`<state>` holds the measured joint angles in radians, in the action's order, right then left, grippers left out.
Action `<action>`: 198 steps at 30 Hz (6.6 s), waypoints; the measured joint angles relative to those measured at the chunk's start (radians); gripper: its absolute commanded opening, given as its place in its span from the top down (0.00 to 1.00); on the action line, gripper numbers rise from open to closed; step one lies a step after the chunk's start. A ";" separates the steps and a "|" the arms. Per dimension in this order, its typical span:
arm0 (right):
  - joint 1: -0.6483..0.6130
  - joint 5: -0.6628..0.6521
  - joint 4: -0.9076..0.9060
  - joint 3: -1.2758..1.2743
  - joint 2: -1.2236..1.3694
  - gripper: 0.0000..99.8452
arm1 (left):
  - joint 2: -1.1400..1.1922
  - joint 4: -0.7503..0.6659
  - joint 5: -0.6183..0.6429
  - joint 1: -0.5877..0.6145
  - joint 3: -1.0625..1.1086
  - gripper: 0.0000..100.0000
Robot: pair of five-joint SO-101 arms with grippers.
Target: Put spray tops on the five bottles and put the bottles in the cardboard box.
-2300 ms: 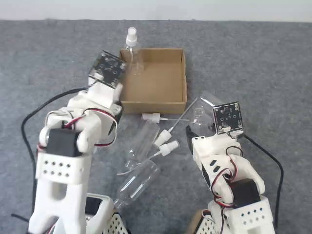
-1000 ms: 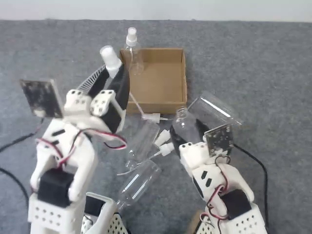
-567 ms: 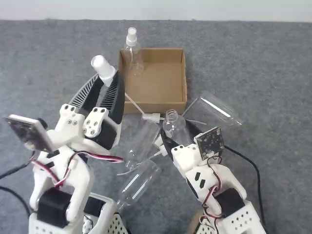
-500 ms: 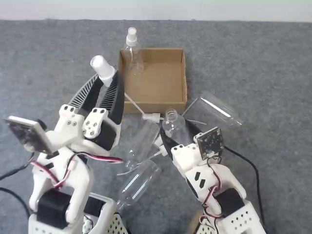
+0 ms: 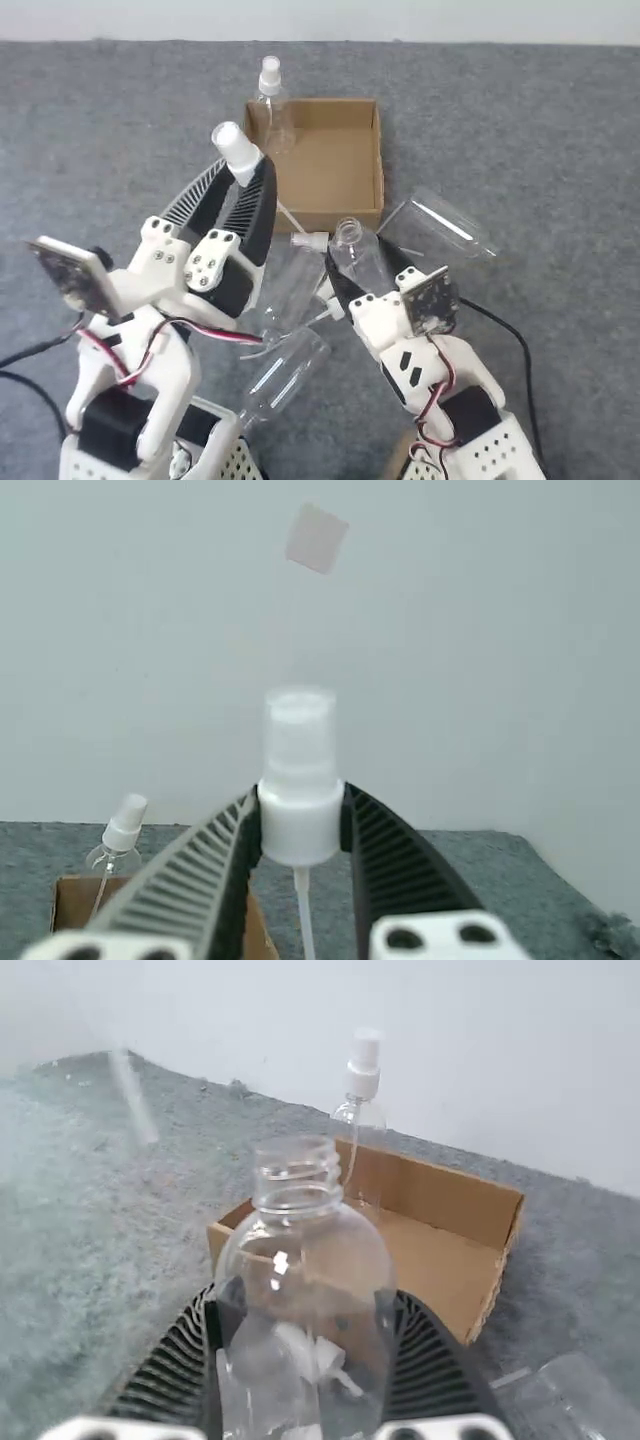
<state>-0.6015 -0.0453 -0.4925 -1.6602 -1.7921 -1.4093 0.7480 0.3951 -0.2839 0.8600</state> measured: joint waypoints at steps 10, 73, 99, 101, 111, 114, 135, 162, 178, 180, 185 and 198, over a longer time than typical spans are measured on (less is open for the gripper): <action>-0.052 -0.130 0.000 0.000 0.000 0.99 | 0.000 -0.018 0.000 -0.011 0.000 0.99; -0.052 -0.132 0.014 0.000 0.000 0.99 | 0.002 -0.009 -0.006 0.002 -0.023 0.99; -0.057 -0.132 0.014 0.000 0.000 0.99 | 0.002 -0.138 -0.006 -0.014 0.124 0.99; -0.057 -0.132 0.014 0.000 0.000 0.99 | 0.003 -0.138 -0.006 -0.044 0.153 0.99; -0.025 -0.132 0.014 0.000 0.000 0.99 | 0.012 -0.138 -0.097 -0.215 0.256 0.99; 0.002 -0.132 0.014 0.000 0.000 0.99 | 0.012 -0.138 -0.120 -0.232 0.269 0.99; 0.012 -0.132 0.017 0.000 0.000 0.99 | 0.012 -0.192 -0.127 -0.238 0.359 0.94; 0.012 -0.130 0.017 0.000 0.000 0.99 | 0.012 -0.181 -0.127 -0.238 0.359 0.86; 0.015 -0.130 0.017 0.000 0.000 0.99 | 0.012 -0.034 -0.127 -0.152 0.249 0.94; 0.018 -0.130 0.017 0.000 0.000 0.99 | 0.012 -0.034 -0.127 -0.152 0.249 0.94; 0.018 -0.130 0.017 0.000 0.000 0.99 | 0.012 -0.034 -0.127 -0.144 0.249 0.94; 0.018 -0.130 0.017 0.000 0.000 0.99 | 0.011 -0.157 -0.127 -0.143 0.233 0.94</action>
<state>-0.5831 -0.1757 -0.4757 -1.6602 -1.7921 -1.3986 0.5915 0.2677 -0.4266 1.0932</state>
